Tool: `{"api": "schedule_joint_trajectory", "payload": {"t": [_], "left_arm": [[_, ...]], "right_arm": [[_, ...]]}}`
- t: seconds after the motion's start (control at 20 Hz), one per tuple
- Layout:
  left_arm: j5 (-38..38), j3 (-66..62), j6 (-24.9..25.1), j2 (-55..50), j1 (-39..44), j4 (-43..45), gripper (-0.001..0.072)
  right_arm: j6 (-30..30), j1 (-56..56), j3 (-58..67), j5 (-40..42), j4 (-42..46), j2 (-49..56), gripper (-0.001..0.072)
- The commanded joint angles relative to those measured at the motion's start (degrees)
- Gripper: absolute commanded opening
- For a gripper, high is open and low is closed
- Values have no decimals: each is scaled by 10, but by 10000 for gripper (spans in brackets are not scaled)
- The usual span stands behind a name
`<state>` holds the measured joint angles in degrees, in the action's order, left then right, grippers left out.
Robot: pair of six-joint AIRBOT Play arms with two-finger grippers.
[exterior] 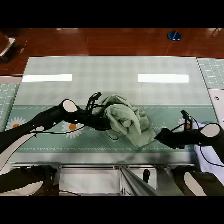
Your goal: Fold the shirts.
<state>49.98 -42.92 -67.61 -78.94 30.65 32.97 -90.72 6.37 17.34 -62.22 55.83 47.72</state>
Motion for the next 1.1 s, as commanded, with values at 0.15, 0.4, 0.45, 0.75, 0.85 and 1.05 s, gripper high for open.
{"api": "schedule_joint_trajectory", "payload": {"t": [0.15, 0.4, 0.45, 0.75, 0.85, 1.05], "left_arm": [[8, -3, 1, 0, 0, 0, 21], [14, -19, 1, 18, -25, 0, 21], [14, -23, 1, 29, -33, 0, 21], [43, -95, 1, 144, -140, 0, 21], [61, -155, 1, 200, -192, 0, 21], [95, -313, -6, 299, -313, 0, 20]], "right_arm": [[20, -77, 32, 148, -89, 123, 382], [78, -101, 129, 61, -103, 147, 25], [78, -101, 138, 58, -100, 137, 25], [37, -100, 335, -1, 10, 64, 24], [25, -100, 466, -27, 56, 49, 24], [17, -101, 762, -68, 138, 45, 24]]}}
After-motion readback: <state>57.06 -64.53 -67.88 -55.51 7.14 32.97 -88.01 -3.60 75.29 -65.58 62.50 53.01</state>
